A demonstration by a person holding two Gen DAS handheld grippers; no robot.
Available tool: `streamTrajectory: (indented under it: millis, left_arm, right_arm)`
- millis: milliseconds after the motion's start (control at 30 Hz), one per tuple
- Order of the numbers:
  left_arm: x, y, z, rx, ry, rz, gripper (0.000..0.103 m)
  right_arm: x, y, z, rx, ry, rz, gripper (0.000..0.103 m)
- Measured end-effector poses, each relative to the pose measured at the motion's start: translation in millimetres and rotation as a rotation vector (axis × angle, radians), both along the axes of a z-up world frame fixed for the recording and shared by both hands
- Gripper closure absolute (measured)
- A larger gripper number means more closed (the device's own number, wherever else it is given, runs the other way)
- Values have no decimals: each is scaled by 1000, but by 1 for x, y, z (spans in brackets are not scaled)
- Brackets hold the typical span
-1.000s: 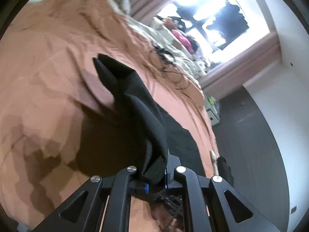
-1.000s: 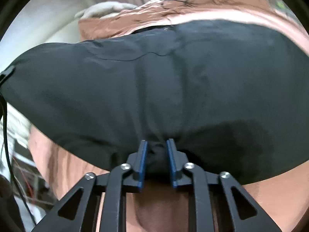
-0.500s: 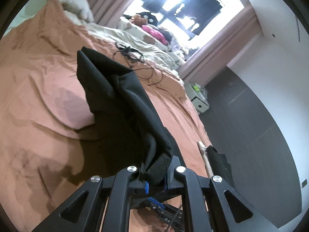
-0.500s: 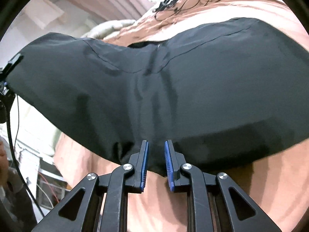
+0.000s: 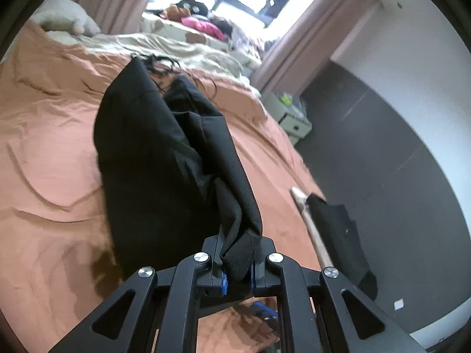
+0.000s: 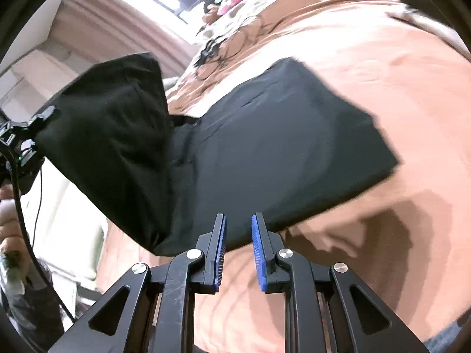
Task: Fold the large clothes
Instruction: 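Lift the hem with both grippers and fold it over toward the collar, then open both grippers and lay the folded shirt down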
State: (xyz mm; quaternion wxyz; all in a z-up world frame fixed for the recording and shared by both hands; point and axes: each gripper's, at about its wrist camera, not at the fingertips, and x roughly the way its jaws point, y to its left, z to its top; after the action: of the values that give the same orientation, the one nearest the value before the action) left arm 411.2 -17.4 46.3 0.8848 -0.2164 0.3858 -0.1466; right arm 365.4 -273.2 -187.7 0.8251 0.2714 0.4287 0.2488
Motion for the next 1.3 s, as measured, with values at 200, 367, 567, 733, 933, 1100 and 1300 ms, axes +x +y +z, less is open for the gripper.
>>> streamTrajectory:
  millis: [200,367,567,733,933,1100,1300]
  left_arm:
    - [42,-67,-45,107,100,-86,93]
    - [57,-114,-78,205,156,-169,93]
    - [61,-159,-97,287,184,-259,93]
    - [56,-189,-102,327,188,-324,72]
    - [49,-153,-89,197,165,-269,41]
    - [37,-98,-85,183,156,-152,38]
    - [18,-24,-99,153,196,-8,38]
  right_arm:
    - [-19,-44,-7,1,20,-93,84]
    - [-33,-78,-10,-1,33,-156,84]
    - [-33,-97,-11,4,45,-199,84]
    - [-30,-103,-7,16,43,-220,51]
    - [-15,-95,6,56,10,-185,42]
    - [5,-74,16,73,-16,-129,32]
    - [31,-47,27,83,-42,-86,32]
